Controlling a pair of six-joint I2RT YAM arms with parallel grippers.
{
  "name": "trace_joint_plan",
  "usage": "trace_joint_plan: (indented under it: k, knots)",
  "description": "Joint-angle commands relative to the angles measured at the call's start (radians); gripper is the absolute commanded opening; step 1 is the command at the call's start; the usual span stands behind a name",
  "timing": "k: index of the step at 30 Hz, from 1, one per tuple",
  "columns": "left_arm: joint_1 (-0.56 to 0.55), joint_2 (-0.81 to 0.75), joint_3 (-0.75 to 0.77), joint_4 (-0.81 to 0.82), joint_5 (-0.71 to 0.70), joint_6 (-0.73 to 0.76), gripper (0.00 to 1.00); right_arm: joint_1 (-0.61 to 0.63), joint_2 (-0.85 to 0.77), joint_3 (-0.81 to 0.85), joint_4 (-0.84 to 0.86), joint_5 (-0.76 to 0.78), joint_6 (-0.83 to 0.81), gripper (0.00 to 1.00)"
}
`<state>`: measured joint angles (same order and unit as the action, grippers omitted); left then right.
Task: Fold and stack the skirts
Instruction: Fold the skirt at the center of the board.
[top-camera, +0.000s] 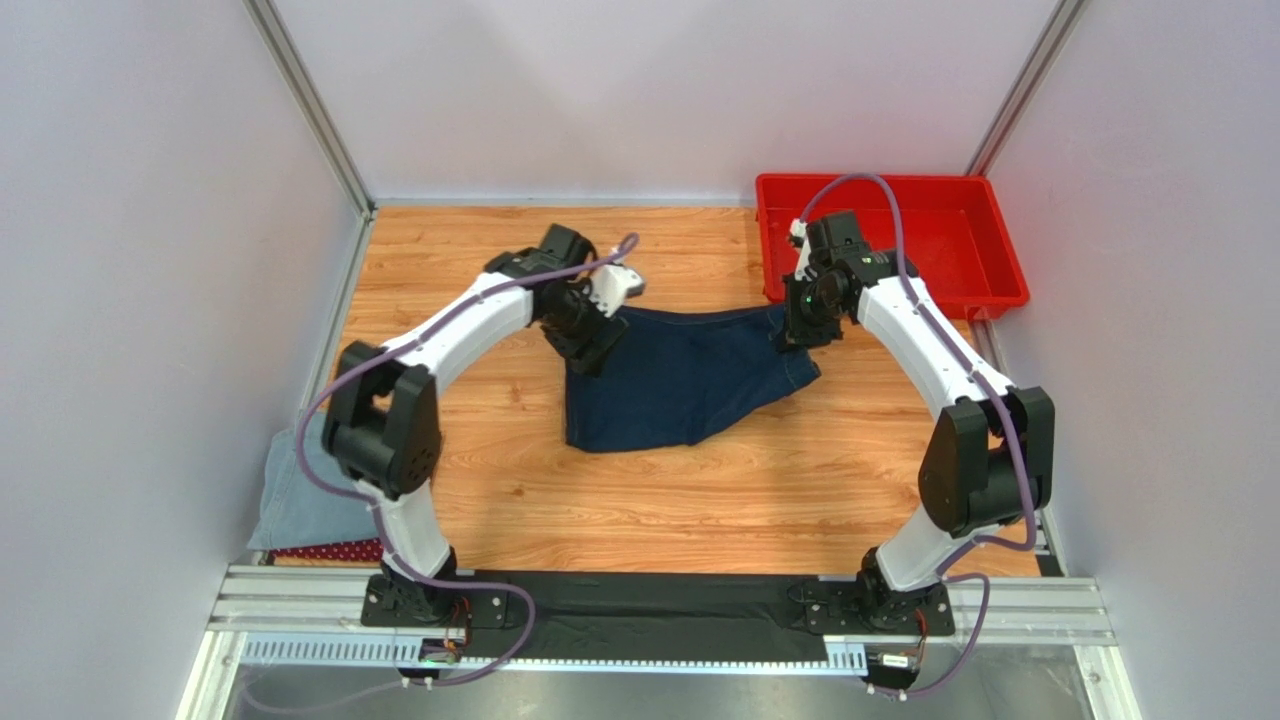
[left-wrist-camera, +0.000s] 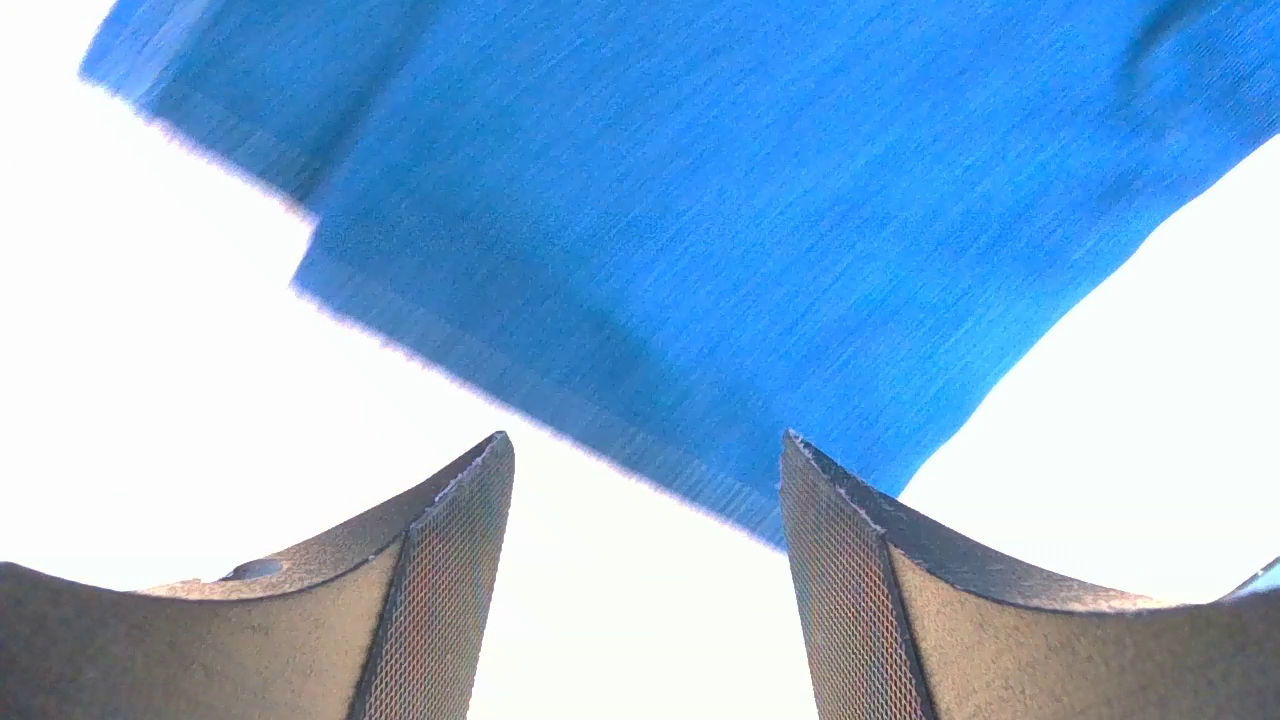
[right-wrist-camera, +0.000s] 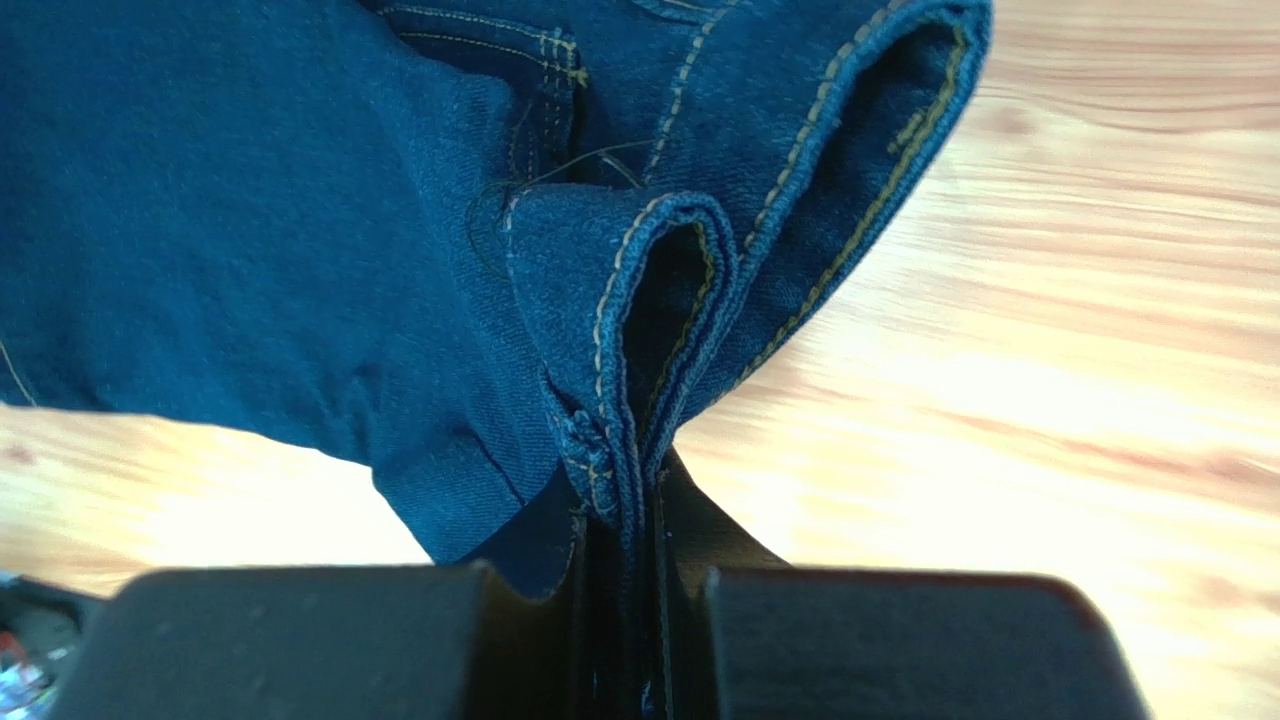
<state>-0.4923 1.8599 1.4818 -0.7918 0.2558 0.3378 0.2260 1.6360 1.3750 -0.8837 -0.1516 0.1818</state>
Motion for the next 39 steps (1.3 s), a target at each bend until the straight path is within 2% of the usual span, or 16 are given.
trace_joint_plan:
  k: [1,4,8,10,12,14,16,20,24,30,33,34,37,39]
  knots:
    - [0.084,-0.105,-0.083,0.031,0.0,-0.019,0.72,0.01,-0.067,0.094,-0.092,0.118,-0.051,0.0]
    - [0.089,-0.042,-0.123,0.029,0.003,-0.031,0.69,0.055,-0.053,0.156,-0.135,0.194,-0.056,0.0]
    - [0.087,0.033,-0.111,0.026,0.112,-0.054,0.64,0.153,-0.03,0.2,-0.143,0.241,-0.03,0.0]
    - [0.087,0.064,-0.101,0.028,0.164,-0.054,0.59,0.206,-0.007,0.228,-0.139,0.247,-0.016,0.0]
    - [0.089,0.082,-0.095,0.028,0.183,-0.057,0.5,0.243,0.018,0.249,-0.136,0.256,0.001,0.0]
    - [0.089,0.097,-0.092,0.034,0.188,-0.056,0.4,0.298,0.059,0.275,-0.129,0.245,0.022,0.0]
    - [0.09,0.104,-0.094,0.043,0.183,-0.052,0.36,0.335,0.103,0.289,-0.103,0.228,0.042,0.0]
    - [0.1,0.11,-0.095,0.049,0.194,-0.056,0.34,0.426,0.169,0.308,-0.032,0.172,0.087,0.0]
    - [0.106,0.107,-0.098,0.057,0.2,-0.056,0.34,0.438,0.206,0.274,0.122,0.1,0.18,0.0]
    - [0.119,0.107,-0.106,0.062,0.197,-0.056,0.34,0.45,0.265,0.23,0.258,0.066,0.254,0.01]
    - [0.126,0.108,-0.109,0.063,0.201,-0.051,0.35,0.46,0.301,0.225,0.278,0.041,0.269,0.09]
    - [0.127,0.108,-0.107,0.063,0.2,-0.051,0.35,0.467,0.308,0.226,0.278,0.031,0.274,0.19]
    - [0.144,0.104,-0.098,0.059,0.197,-0.048,0.37,0.492,0.321,0.249,0.281,0.026,0.266,0.38]
    - [0.17,0.093,-0.088,0.046,0.195,-0.04,0.43,0.516,0.312,0.275,0.282,0.014,0.236,0.42]
